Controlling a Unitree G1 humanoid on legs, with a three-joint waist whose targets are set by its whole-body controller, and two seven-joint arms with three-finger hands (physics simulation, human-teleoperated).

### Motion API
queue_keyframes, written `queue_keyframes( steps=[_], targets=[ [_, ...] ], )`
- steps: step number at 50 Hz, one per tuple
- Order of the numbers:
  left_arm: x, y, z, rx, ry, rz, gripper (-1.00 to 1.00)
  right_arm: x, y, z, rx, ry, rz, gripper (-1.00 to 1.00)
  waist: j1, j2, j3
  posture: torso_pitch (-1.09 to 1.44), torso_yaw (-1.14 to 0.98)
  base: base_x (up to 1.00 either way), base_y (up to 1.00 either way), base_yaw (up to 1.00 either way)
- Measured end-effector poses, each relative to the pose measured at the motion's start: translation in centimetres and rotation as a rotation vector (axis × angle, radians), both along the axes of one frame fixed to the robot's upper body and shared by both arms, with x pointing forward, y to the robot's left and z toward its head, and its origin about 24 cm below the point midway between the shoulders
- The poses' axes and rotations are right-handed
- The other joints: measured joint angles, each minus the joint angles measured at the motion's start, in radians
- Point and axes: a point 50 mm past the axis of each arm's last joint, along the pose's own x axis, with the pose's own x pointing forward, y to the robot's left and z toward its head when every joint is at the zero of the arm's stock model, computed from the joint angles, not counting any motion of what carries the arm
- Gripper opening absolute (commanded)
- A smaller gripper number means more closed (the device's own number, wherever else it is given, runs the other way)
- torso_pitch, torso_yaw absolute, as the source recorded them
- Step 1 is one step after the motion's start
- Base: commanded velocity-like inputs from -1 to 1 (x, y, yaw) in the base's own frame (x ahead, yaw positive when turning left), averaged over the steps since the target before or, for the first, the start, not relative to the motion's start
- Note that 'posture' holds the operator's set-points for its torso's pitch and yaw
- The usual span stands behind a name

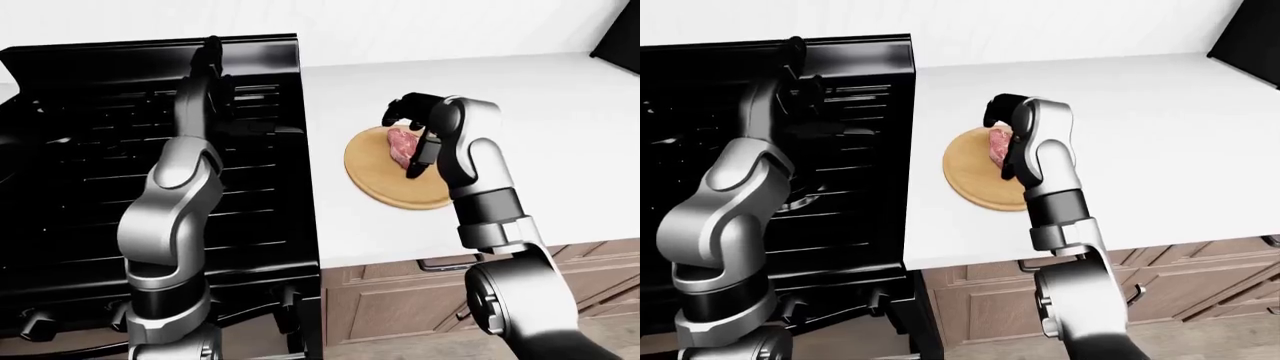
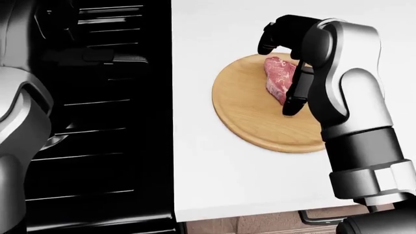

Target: Pick the steak from the plate and place it in the pan.

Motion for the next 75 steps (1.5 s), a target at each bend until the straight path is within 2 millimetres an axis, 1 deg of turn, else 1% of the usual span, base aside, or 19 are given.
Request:
queue_keyframes(
  steps=[7, 13, 25, 31, 34, 35, 42, 50, 53, 65, 67, 68, 69, 72, 73, 74, 75],
  targets=[
    [-0.1, 0.0, 0.0, 0.0, -0.003, 0.0, 1.0, 0.1, 0.1, -0.1, -0.003, -0.004, 0.002, 0.43, -0.001, 0.0, -0.002, 0.0, 0.0, 0.0, 0.0, 0.0],
    [0.0, 0.0, -0.1, 0.0, 0.0, 0.001, 1.0, 0.0, 0.1, -0.1, -0.002, -0.004, 0.004, 0.3, -0.001, -0.001, -0.002, 0.0, 0.0, 0.0, 0.0, 0.0],
    [0.0, 0.1, -0.2, 0.0, 0.0, 0.003, 1.0, 0.1, 0.2, -0.2, 0.001, -0.013, 0.003, 0.32, -0.001, -0.001, -0.003, 0.0, 0.0, 0.0, 0.0, 0.0],
    [-0.1, 0.0, 0.0, 0.0, -0.007, 0.001, 1.0, 0.1, 0.3, -0.1, 0.001, -0.014, 0.003, 0.29, 0.0, 0.0, -0.003, 0.0, 0.0, 0.0, 0.0, 0.0],
    [-0.1, 0.0, -0.1, 0.0, -0.004, 0.0, 1.0, 0.1, 0.3, -0.1, 0.002, -0.016, 0.004, 0.26, 0.0, 0.0, -0.004, 0.0, 0.0, 0.0, 0.0, 0.0],
    [-0.1, 0.0, -0.1, 0.0, -0.002, 0.0, 1.0, 0.1, 0.3, -0.2, 0.003, -0.016, 0.005, 0.19, -0.001, 0.0, -0.004, 0.0, 0.0, 0.0, 0.0, 0.0],
    [0.0, 0.0, -0.3, 0.0, 0.0, 0.0, 1.0, 0.1, 0.4, -0.1, 0.002, -0.027, 0.005, 0.18, 0.0, -0.001, -0.004, 0.0, 0.0, 0.0, 0.0, 0.0],
    [-0.2, 0.0, 0.2, 0.0, -0.01, 0.001, 1.0, 0.1, 0.4, -0.1, -0.002, -0.03, 0.005, 0.15, 0.0, 0.0, -0.005, 0.0, 0.0, 0.0, 0.0, 0.0],
    [-0.1, 0.0, 0.1, 0.0, -0.008, 0.0, 1.0, 0.1, 0.5, 0.1, -0.004, -0.028, 0.006, 0.02, 0.0, 0.001, -0.004, 0.0, 0.0, 0.0, 0.0, 0.0],
    [-0.1, 0.0, 0.1, -0.001, -0.002, 0.001, 1.0, 0.2, 0.6, 0.3, -0.009, -0.03, 0.009, -0.04, 0.0, 0.0, -0.003, 0.0, 0.0, 0.0, 0.0, 0.0],
    [-0.1, 0.1, 0.1, -0.001, -0.004, 0.002, 1.0, 0.2, 0.7, 0.4, -0.011, -0.029, 0.009, -0.2, -0.001, 0.0, -0.002, 0.0, 0.0, 0.0, 0.0, 0.0],
    [-0.2, 0.1, 0.2, -0.001, -0.005, 0.001, 1.0, 0.2, 0.7, 0.5, -0.012, -0.03, 0.009, -0.21, -0.001, 0.001, -0.001, 0.0, 0.0, 0.0, 0.0, 0.0],
    [-0.2, 0.1, 0.2, -0.001, -0.006, 0.001, 1.0, 0.2, 0.8, 0.6, -0.011, -0.031, 0.012, -0.27, -0.001, 0.001, 0.0, 0.0, 0.0, 0.0, 0.0, 0.0],
    [-0.2, 0.1, 0.2, -0.001, -0.007, 0.0, 1.0, 0.2, 0.9, 0.7, -0.013, -0.025, 0.018, -0.29, -0.001, 0.003, 0.001, 0.0, 0.0, 0.0, 0.0, 0.0],
    [-0.2, 0.1, 0.2, -0.002, -0.006, 0.0, 1.0, 0.2, 1.0, 0.8, -0.015, -0.022, 0.019, -0.36, -0.001, 0.003, 0.002, 0.0, 0.0, 0.0, 0.0, 0.0],
    [-0.2, 0.1, 0.2, -0.002, -0.006, 0.001, 1.0, 0.2, 1.0, 0.9, -0.017, -0.021, 0.021, -0.37, -0.001, 0.003, 0.003, 0.0, 0.0, 0.0, 0.0, 0.0],
    [-0.2, 0.1, 0.2, -0.002, -0.005, 0.001, 1.0, 0.2, 1.1, 1.0, -0.019, -0.019, 0.024, -0.44, -0.001, 0.003, 0.004, 0.0, 0.0, 0.0, 0.0, 0.0]
  ],
)
